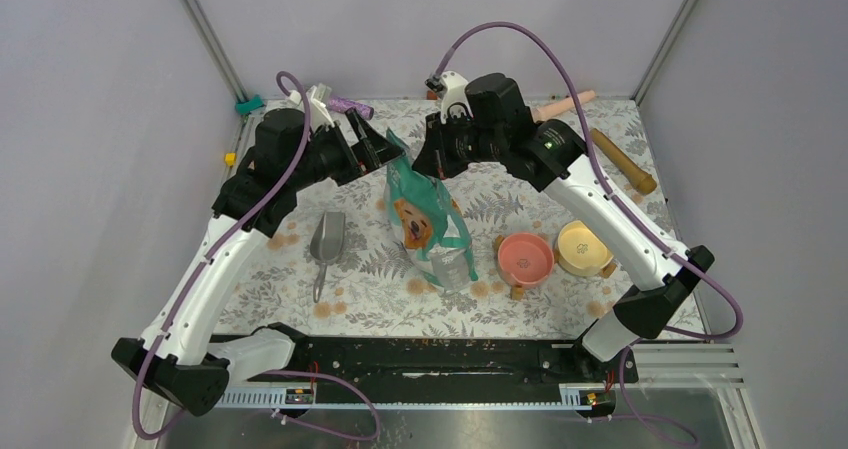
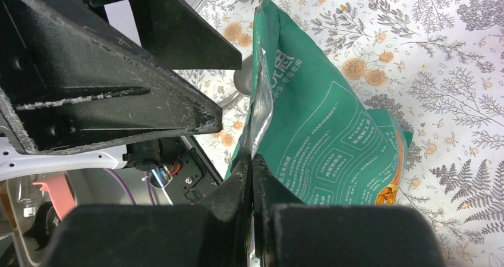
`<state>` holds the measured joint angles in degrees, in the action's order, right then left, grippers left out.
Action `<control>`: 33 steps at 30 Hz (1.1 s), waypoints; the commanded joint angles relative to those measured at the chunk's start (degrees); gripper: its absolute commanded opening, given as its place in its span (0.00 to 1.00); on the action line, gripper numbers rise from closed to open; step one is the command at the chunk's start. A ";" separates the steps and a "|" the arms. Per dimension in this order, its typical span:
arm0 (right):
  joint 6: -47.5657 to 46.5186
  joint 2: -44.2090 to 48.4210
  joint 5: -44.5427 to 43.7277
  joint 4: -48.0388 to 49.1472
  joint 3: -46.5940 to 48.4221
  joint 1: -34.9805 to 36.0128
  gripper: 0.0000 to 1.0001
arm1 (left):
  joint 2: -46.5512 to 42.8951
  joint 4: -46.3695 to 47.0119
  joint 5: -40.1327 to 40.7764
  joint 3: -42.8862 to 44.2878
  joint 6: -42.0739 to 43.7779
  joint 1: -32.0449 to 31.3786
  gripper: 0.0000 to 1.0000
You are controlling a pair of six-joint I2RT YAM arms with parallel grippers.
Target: Serve the pet food
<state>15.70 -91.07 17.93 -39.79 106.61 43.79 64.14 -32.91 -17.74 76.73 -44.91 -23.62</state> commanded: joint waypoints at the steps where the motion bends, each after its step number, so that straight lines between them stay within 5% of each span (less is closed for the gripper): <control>1: -0.28 0.78 -2.89 -1.43 1.76 1.95 0.00 | 1.89 1.27 -1.41 5.11 -0.39 0.24 0.84; 9: -1.45 0.77 -7.15 -1.79 3.21 3.33 0.00 | 3.54 -0.12 -2.68 6.16 -0.18 0.19 0.56; 20: -5.11 -0.97 -14.97 -4.27 6.53 7.35 0.00 | 4.15 1.03 -5.85 4.92 -1.33 0.15 0.48; 33: -6.65 -1.37 -20.46 -4.88 7.26 9.65 0.00 | 1.54 1.64 -3.53 3.92 -1.36 0.15 0.51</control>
<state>10.20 -92.09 -1.08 -44.47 111.70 51.79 67.46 -34.09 -22.28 80.23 -46.17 -23.62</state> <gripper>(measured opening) 0.019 0.503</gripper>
